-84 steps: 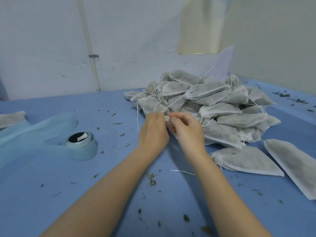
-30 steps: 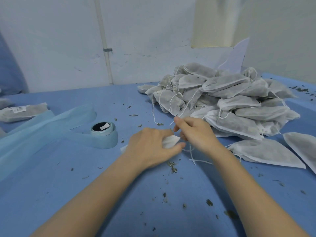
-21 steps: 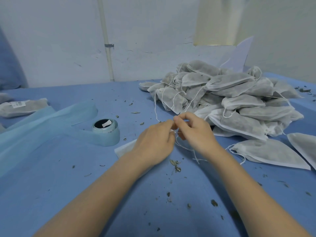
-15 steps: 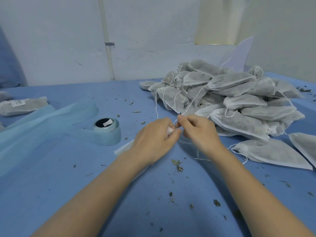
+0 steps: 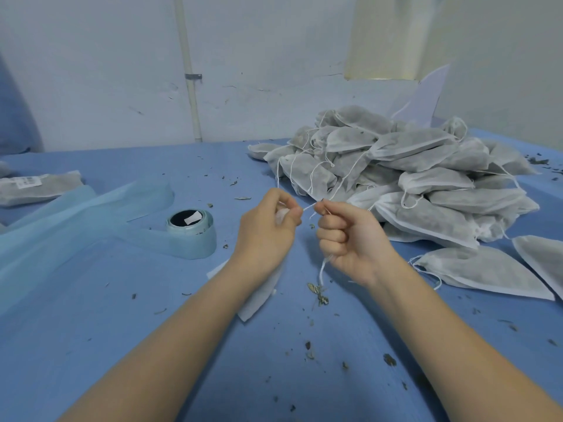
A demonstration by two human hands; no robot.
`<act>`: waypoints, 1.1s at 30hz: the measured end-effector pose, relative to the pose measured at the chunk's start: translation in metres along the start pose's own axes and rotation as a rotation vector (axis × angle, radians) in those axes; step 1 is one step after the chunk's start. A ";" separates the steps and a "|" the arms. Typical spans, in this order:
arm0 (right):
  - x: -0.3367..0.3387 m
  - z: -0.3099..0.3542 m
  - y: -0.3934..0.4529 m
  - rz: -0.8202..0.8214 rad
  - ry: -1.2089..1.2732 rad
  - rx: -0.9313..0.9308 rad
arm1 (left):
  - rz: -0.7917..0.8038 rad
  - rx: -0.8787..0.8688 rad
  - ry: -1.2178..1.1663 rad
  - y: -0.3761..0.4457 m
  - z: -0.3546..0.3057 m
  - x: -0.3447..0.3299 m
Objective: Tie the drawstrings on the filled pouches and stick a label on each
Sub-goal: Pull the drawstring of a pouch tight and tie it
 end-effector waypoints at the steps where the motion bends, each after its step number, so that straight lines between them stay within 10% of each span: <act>1: -0.002 0.000 0.000 0.022 0.061 0.004 | -0.024 0.015 -0.047 0.000 0.000 0.000; 8: -0.007 -0.009 0.003 0.054 0.050 0.130 | -0.107 0.004 -0.076 -0.007 -0.001 -0.004; 22: -0.016 -0.008 -0.001 -0.009 -0.769 0.300 | -0.077 0.129 -0.282 -0.004 0.005 -0.004; 33: -0.013 -0.009 0.001 -0.171 -1.313 0.459 | -0.133 0.083 0.206 -0.004 0.001 -0.009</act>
Point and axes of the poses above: each hand's wrist, its own y-axis towards the middle knuckle, its own x-axis out of the back of the hand, z = x × y, the point moved 3 cm from there along y, towards the middle knuckle, and after that the axes turned 3 degrees about z, right-handed, at the moved point
